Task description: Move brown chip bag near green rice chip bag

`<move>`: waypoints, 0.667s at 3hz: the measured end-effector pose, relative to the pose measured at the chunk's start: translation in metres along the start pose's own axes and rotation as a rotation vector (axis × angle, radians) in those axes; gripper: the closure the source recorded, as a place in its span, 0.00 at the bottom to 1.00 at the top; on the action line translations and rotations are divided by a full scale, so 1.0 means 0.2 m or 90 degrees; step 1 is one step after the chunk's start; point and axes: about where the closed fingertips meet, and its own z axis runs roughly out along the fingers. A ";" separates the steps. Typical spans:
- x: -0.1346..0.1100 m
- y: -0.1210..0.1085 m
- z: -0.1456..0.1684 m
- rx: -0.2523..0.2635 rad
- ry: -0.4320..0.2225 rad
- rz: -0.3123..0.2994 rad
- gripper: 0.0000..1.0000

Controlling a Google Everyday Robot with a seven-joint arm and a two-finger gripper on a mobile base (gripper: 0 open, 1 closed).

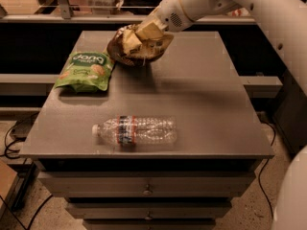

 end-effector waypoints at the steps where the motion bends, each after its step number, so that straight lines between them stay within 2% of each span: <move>1: 0.05 0.01 0.05 -0.004 0.012 0.025 0.29; 2: 0.07 0.07 0.05 -0.023 0.009 0.047 0.00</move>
Offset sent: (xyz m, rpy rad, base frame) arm -0.0226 -0.0040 -0.0234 0.0362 0.1246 -0.0230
